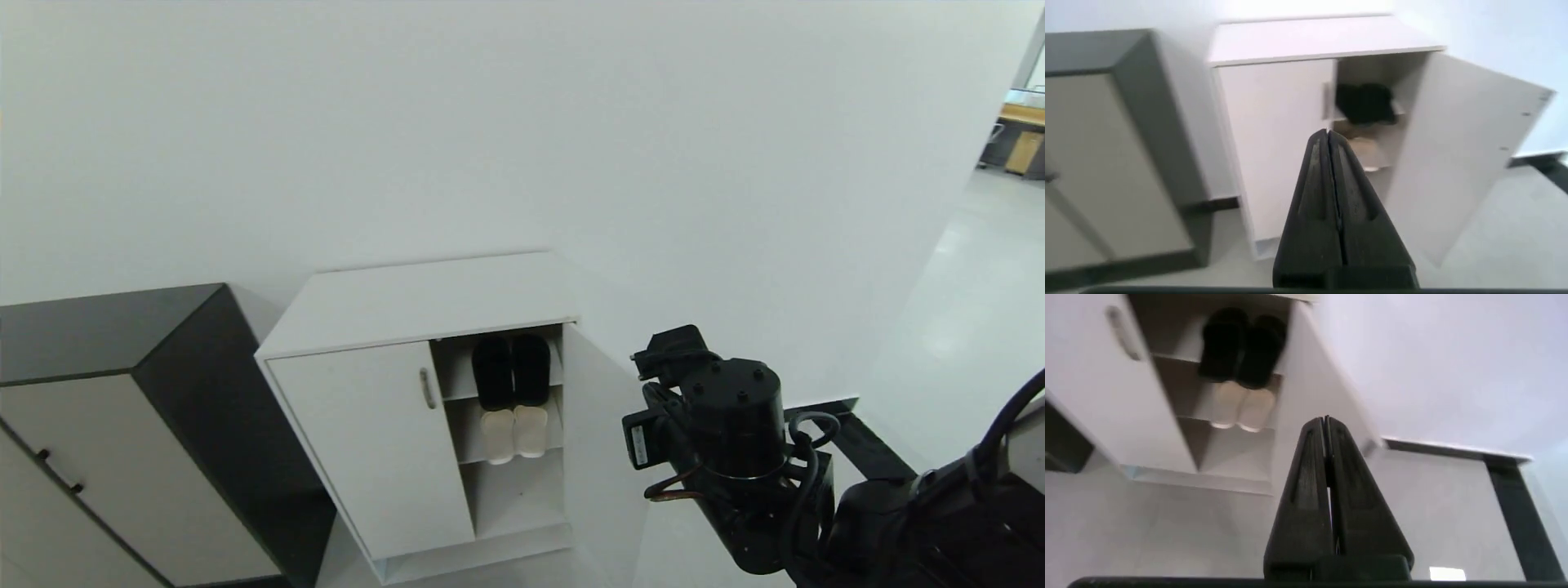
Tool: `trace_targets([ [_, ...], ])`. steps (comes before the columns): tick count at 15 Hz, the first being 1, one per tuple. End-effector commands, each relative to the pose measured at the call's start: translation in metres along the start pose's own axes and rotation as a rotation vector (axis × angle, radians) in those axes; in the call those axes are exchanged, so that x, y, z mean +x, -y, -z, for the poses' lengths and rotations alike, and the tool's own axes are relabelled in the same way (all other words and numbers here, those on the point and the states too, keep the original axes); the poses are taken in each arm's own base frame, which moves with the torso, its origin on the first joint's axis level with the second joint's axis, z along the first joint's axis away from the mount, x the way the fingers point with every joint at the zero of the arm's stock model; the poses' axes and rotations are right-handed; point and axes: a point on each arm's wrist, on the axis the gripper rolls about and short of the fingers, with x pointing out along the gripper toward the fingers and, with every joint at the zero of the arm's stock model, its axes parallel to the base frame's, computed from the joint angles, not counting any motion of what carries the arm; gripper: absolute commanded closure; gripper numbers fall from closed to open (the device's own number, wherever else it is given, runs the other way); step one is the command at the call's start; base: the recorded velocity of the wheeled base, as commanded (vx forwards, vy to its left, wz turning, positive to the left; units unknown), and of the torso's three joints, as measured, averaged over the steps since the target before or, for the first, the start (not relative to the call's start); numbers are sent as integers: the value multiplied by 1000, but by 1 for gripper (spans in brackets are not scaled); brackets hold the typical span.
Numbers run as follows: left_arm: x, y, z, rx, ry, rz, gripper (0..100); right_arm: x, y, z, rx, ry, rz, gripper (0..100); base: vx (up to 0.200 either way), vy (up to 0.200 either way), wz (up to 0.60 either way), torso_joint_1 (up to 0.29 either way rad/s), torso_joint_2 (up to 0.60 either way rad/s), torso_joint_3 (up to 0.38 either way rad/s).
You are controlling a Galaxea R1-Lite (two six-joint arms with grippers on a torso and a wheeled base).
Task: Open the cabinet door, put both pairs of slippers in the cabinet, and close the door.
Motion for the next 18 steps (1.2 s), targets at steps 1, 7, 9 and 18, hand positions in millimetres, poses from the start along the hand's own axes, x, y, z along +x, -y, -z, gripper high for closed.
trace_targets([
  [1, 0, 0, 0, 0, -1, -2, 100, 10, 3, 4, -1, -10, 21, 100, 0, 0, 0, 0, 0, 0],
  [7, 0, 0, 0, 3, -1, -2, 100, 82, 33, -22, 161, -6, 2, 100, 0, 0, 0, 0, 0, 0],
  [9, 0, 0, 0, 3, -1, 0, 100, 93, 34, -34, 254, -41, -68, 100, -100, 0, 0, 4, 4, 1],
  [18, 0, 0, 0, 3, -1, 0, 100, 176, 31, -30, 293, -35, -11, 100, -22, 0, 0, 1, 0, 0],
])
